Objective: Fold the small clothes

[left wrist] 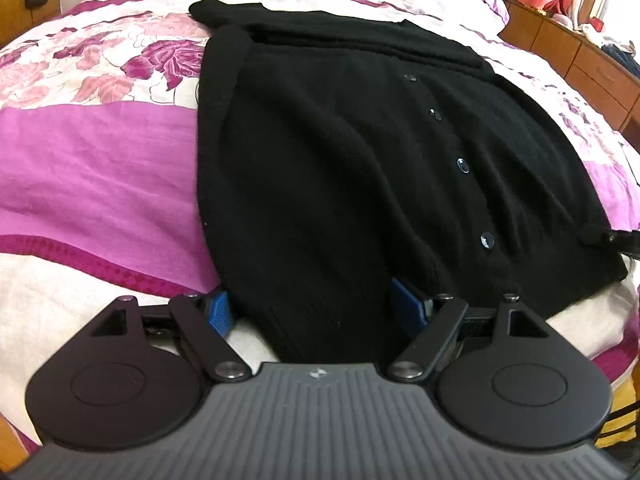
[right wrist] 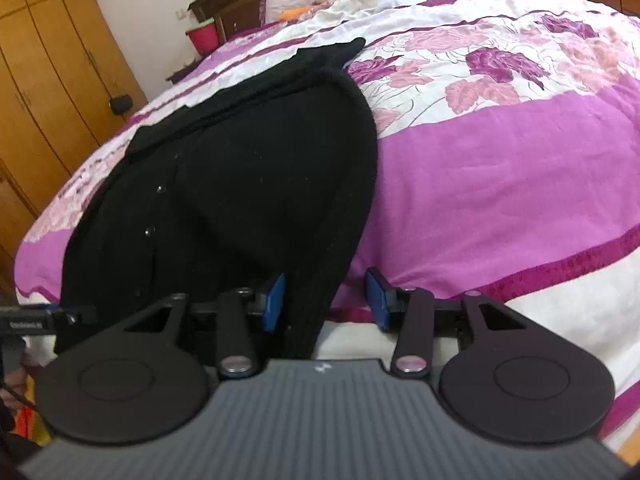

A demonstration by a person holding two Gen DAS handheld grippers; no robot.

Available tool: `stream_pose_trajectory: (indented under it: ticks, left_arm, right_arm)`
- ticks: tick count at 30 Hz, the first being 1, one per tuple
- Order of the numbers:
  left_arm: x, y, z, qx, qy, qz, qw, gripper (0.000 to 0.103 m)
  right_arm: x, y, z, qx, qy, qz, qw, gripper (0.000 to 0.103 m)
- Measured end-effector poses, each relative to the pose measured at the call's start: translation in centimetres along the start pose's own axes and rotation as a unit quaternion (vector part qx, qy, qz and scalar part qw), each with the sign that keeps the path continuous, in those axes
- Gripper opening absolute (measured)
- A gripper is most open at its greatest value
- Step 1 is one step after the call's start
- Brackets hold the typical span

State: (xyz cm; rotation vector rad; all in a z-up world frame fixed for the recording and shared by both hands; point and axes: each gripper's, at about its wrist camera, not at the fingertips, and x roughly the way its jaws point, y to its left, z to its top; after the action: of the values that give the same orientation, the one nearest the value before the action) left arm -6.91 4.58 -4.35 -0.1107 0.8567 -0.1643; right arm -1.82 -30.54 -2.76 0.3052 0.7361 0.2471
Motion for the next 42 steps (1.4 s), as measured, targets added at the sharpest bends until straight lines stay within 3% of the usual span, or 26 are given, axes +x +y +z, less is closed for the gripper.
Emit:
stream_pose_trajectory:
  ticks: [2,6,8,9,11,14,19,32,39,41,42]
  left_arm:
    - [0.2,0.0,0.0,-0.001,0.001,0.001,1.0000,0.081]
    - [0.4,0.2,-0.2,-0.005,-0.009,-0.002,0.9999,0.081]
    - [-0.1,0.1,-0.5,-0.009,-0.020,-0.002,0.9998,0.076]
    - [-0.5,0.0,-0.6,-0.011,-0.023,-0.008,0.9996,0.066]
    - [-1.2,-0.1,-1.0,-0.020,-0.027,-0.030,0.9990,0.058]
    - [-1.6,0.5,-1.2,-0.035,-0.027,-0.033,0.9984,0.049]
    - [-1.4,1.8,-1.4,-0.071,-0.022,-0.054,0.9958,0.049]
    - [1.3,1.4,-1.6,-0.063,-0.017,-0.095,0.9933,0.050]
    - [1.1,1.4,-1.7,-0.073,-0.022,-0.095,0.9925,0.050]
    - [1.0,1.5,-1.9,-0.075,-0.024,-0.094,0.9924,0.049]
    - [0.9,1.5,-1.9,-0.076,-0.026,-0.093,0.9924,0.041]
  right_arm:
    - [0.2,-0.2,0.0,0.009,-0.002,0.005,1.000,0.047]
    - [0.4,-0.2,-0.1,0.015,-0.008,0.031,0.999,0.066]
    - [0.3,0.5,-0.1,0.003,-0.007,0.024,1.000,0.067]
    - [0.1,0.8,-0.1,0.002,-0.008,0.031,0.999,0.068]
    - [-0.1,1.3,-0.2,0.004,-0.004,0.059,0.998,0.058]
    - [0.3,1.7,-0.5,-0.009,0.002,0.051,0.999,0.055]
    - [0.7,1.0,-0.8,-0.008,0.002,0.054,0.999,0.051]
    - [1.0,1.0,-1.5,-0.023,-0.011,0.059,0.998,0.051]
    - [0.6,1.3,-2.2,-0.028,-0.019,0.053,0.998,0.050]
    - [0.4,1.2,-2.3,-0.024,-0.021,0.044,0.999,0.040]
    - [0.3,1.0,-2.3,-0.019,-0.023,0.036,0.999,0.027]
